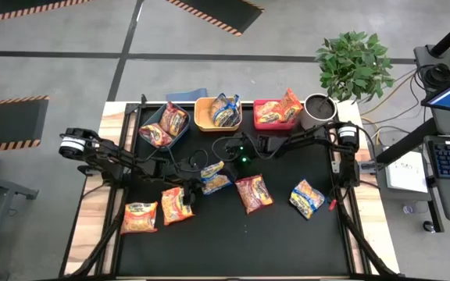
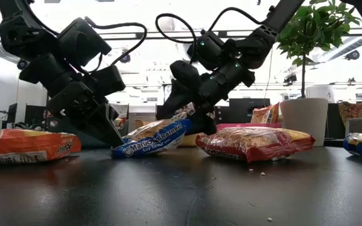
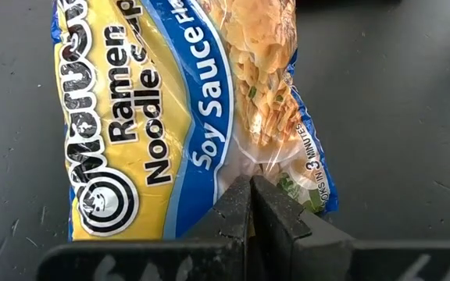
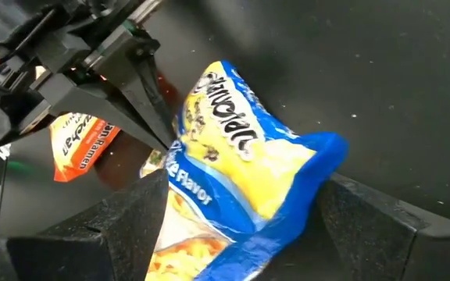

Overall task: Sort Maruchan noodles
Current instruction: Put the blue noodle pack into the yellow bin

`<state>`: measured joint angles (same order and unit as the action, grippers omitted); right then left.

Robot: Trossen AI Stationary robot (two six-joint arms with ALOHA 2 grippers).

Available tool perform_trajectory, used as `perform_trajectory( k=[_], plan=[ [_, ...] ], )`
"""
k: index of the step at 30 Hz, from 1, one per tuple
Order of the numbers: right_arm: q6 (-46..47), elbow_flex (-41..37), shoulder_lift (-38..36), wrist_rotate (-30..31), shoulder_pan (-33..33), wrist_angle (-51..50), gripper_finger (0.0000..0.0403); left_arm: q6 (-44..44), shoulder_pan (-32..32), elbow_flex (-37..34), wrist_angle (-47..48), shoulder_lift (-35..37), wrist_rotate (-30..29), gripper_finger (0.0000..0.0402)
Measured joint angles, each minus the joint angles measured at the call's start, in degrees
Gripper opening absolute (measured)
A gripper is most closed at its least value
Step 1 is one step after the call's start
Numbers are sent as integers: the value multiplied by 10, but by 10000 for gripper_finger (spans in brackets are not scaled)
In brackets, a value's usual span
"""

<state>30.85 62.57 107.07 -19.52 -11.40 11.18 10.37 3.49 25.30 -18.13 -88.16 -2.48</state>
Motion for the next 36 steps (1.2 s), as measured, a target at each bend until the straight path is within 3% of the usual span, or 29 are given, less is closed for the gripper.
perform_trajectory(
  k=[11, 36],
  plan=[
    [-7, 0, -28, -6, -33, -68, 311, 21, 0, -27, -33, 0, 0, 1],
    [38, 0, -35, -18, -3, -62, 320, 24, 0, -33, -43, 0, 0, 1]
  ],
)
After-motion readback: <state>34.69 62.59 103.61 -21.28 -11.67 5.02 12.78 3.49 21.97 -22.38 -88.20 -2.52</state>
